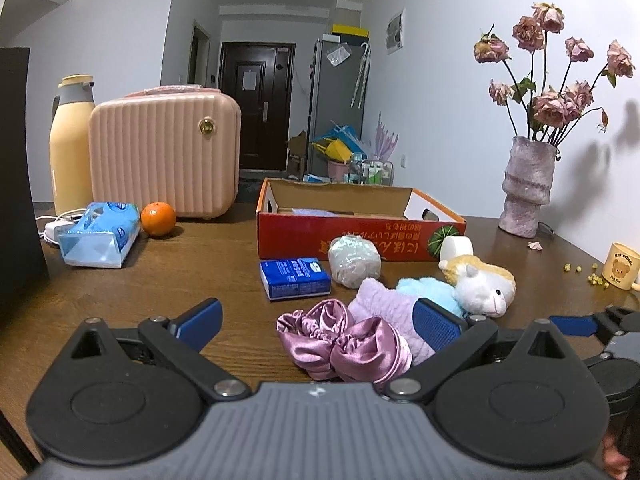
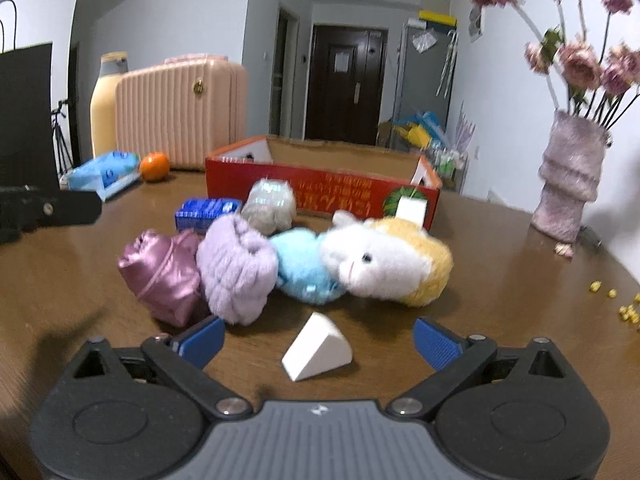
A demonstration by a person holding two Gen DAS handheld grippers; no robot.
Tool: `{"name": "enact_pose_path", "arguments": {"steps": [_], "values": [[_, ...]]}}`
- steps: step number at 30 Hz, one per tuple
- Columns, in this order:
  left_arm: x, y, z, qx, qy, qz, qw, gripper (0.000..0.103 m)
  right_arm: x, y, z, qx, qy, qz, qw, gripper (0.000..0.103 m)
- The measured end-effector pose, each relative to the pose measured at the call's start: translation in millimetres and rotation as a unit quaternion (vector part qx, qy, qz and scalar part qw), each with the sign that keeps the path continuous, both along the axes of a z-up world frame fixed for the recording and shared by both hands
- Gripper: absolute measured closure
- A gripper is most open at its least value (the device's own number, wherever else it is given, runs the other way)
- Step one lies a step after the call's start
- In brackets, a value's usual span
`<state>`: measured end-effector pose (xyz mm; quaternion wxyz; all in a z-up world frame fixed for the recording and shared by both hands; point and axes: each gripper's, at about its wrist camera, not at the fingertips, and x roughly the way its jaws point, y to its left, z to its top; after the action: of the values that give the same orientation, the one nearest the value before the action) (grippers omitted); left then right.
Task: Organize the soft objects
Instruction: 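Close the right gripper on the white triangular foam piece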
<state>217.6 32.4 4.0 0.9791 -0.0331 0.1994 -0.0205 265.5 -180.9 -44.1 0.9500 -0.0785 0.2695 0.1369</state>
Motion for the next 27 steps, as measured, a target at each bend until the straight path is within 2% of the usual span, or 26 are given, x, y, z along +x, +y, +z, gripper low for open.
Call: {"name": "enact_pose_path", "arguments": {"steps": [3, 8, 10, 11, 13, 19, 27], "values": [[2, 0, -2, -0.001, 0.007, -0.002, 1.0000, 0.000, 9, 3, -10, -0.008, 0.020, 0.000, 1.000, 0.015], [4, 1, -4, -0.001, 0.013, -0.001, 0.9999, 0.000, 15, 8, -18, -0.016, 0.028, 0.011, 0.999, 0.035], [4, 0, -4, 0.000, 0.015, -0.001, 0.9999, 0.000, 18, 10, -21, -0.020, 0.036, 0.017, 0.999, 0.056], [4, 0, -4, -0.001, 0.016, -0.001, 0.9999, 0.000, 18, 11, -22, -0.023, 0.037, 0.016, 0.999, 0.058], [5, 0, -4, 0.000, 0.017, -0.001, 0.9999, 0.000, 17, 10, -22, -0.023, 0.032, 0.016, 0.999, 0.069], [5, 0, -5, 0.000, 0.018, 0.000, 0.9998, 0.000, 17, 5, -20, -0.008, 0.034, 0.021, 0.999, 0.079], [9, 1, -9, 0.000, 0.026, 0.000, 0.9997, 0.000, 12, 2, -13, 0.004, 0.011, 0.024, 1.000, 0.081]]}}
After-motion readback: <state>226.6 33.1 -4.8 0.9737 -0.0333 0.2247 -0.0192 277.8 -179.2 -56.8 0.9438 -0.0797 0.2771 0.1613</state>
